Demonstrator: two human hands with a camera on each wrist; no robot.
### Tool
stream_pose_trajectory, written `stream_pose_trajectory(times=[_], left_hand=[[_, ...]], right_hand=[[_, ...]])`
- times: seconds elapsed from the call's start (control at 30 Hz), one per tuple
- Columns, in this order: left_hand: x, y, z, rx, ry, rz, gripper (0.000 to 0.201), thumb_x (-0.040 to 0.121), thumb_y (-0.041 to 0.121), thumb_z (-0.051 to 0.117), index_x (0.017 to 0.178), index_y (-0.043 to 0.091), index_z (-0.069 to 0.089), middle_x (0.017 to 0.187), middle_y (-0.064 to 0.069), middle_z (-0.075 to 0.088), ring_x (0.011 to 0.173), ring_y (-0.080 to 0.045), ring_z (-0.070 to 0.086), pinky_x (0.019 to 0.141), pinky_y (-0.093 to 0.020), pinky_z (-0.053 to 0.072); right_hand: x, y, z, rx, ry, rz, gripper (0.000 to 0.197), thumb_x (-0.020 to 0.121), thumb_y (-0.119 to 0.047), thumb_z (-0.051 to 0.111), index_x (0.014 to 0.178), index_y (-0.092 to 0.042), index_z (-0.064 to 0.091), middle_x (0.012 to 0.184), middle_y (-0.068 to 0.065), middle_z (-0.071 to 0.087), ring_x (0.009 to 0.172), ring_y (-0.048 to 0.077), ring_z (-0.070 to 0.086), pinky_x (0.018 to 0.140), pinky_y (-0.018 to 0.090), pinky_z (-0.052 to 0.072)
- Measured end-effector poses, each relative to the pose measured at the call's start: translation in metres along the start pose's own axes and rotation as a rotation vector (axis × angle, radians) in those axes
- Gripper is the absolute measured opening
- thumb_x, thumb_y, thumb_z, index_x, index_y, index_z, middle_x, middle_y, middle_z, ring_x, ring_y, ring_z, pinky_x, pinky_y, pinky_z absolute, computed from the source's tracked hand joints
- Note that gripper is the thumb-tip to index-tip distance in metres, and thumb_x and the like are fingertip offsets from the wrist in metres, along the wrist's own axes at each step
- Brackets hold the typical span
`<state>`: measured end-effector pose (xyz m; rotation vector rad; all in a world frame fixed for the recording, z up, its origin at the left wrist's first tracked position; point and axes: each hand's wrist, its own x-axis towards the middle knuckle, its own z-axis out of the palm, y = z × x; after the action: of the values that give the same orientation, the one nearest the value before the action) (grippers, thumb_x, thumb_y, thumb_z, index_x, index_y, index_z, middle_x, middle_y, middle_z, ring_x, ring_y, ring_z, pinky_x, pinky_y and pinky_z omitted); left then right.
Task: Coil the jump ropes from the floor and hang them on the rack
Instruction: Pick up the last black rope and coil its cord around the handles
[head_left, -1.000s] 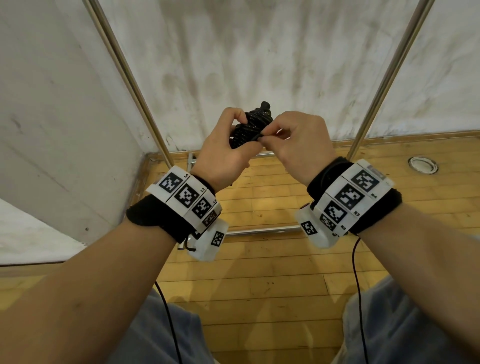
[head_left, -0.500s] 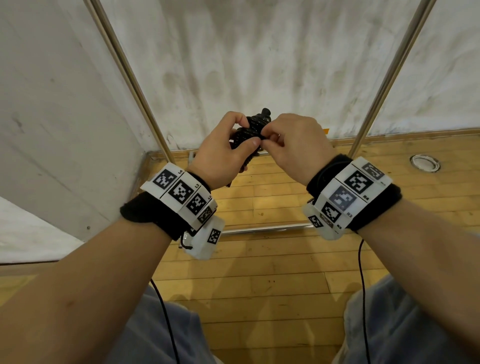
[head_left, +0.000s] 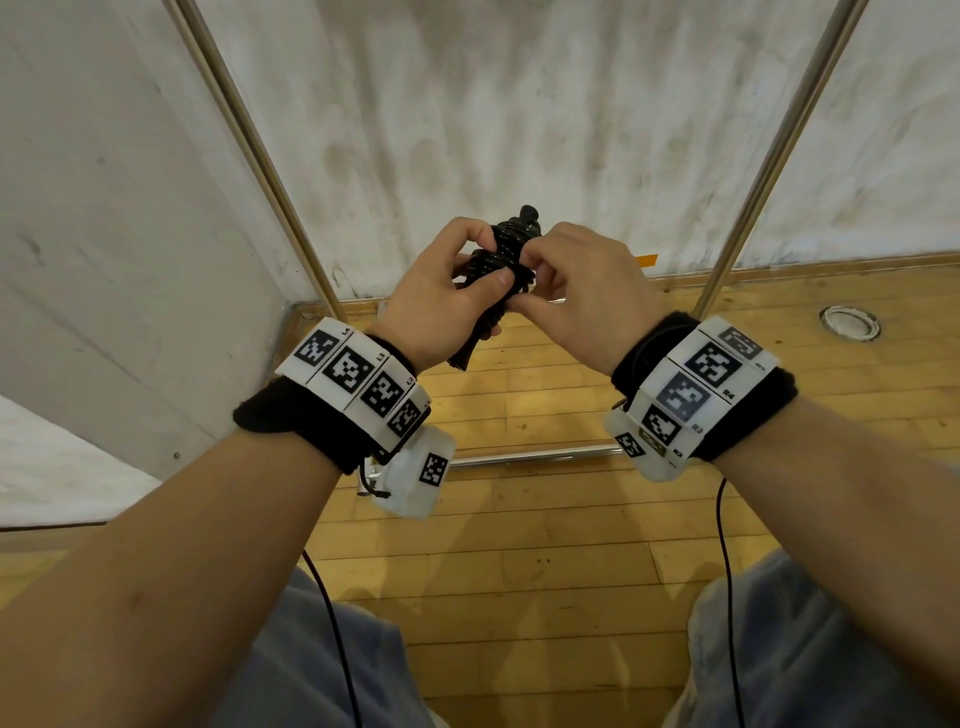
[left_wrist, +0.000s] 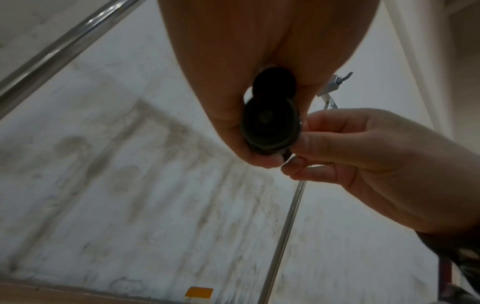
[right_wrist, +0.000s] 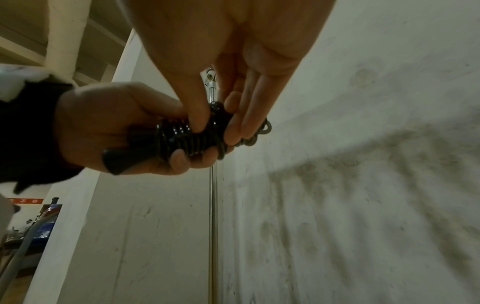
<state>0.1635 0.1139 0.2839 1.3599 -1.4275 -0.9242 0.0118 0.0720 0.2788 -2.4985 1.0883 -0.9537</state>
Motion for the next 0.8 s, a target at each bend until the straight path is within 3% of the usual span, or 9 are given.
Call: stream_pose_trajectory(times=[0.13,0.3,0.43,0.57,0.67,0.73,0.8], left_hand=[[-0.001,0.002,-0.001,-0.045,-0.048,-0.046,0.020,0.093,0.002,0.054,0.097,0.018,0.044,0.101,-0.016,0.058,0.077,-0.032,0.061,0.075,-0.055,0.055],[-0.002,0.005,0.003,-0.021,-0.044,-0.044,0.018,0.093,0.000,0.053,0.097,0.016,0.045,0.097,-0.016,0.058,0.067,-0.031,0.059,0.073,-0.062,0.053],[-0.001,0.003,0.008,-0.031,-0.024,-0.005,0.016,0.093,0.003,0.054,0.094,0.016,0.045,0.096,-0.018,0.058,0.064,-0.030,0.058,0.067,-0.055,0.054],[0.002,0.001,0.014,-0.117,0.035,0.031,0.013,0.100,0.019,0.046,0.087,0.017,0.044,0.077,-0.014,0.058,0.057,-0.026,0.056,0.057,-0.041,0.051],[0.006,0.001,0.017,-0.228,0.114,-0.049,0.009,0.100,0.024,0.046,0.104,0.023,0.038,0.080,-0.008,0.062,0.059,-0.022,0.062,0.060,-0.043,0.054],[0.009,0.000,0.015,-0.350,0.039,-0.190,0.026,0.100,0.030,0.044,0.122,0.018,0.041,0.089,-0.005,0.068,0.070,-0.022,0.068,0.063,-0.041,0.057],[0.007,0.003,0.017,-0.366,-0.072,-0.256,0.040,0.102,0.033,0.034,0.129,0.005,0.044,0.088,-0.006,0.069,0.068,-0.021,0.067,0.055,-0.032,0.055]], right_hand=[[0.002,0.001,-0.004,-0.015,0.002,-0.016,0.015,0.079,-0.020,0.068,0.089,-0.009,0.066,0.080,0.003,0.057,0.075,0.017,0.053,0.072,0.032,0.047],[0.001,0.000,-0.004,-0.066,0.032,0.027,0.014,0.077,-0.024,0.064,0.085,-0.013,0.066,0.075,-0.004,0.054,0.073,0.013,0.052,0.069,0.025,0.043],[0.001,-0.001,-0.006,-0.156,0.050,0.024,0.016,0.077,-0.027,0.061,0.082,-0.013,0.066,0.071,-0.006,0.052,0.069,0.014,0.050,0.066,0.026,0.038],[-0.004,-0.003,-0.003,-0.139,0.166,-0.030,0.012,0.076,-0.019,0.063,0.076,-0.007,0.065,0.069,-0.003,0.051,0.063,0.014,0.048,0.060,0.025,0.035],[-0.005,-0.006,0.001,-0.099,0.256,-0.070,0.008,0.074,-0.012,0.064,0.073,-0.003,0.065,0.069,0.004,0.056,0.060,0.016,0.050,0.057,0.023,0.035],[-0.006,-0.006,0.003,-0.064,0.280,-0.099,0.007,0.075,-0.009,0.064,0.075,-0.002,0.066,0.073,0.008,0.060,0.060,0.020,0.056,0.057,0.023,0.040],[-0.007,-0.004,0.003,-0.029,0.306,-0.113,0.009,0.077,-0.008,0.063,0.079,0.000,0.067,0.082,0.012,0.062,0.063,0.023,0.060,0.058,0.029,0.050]])
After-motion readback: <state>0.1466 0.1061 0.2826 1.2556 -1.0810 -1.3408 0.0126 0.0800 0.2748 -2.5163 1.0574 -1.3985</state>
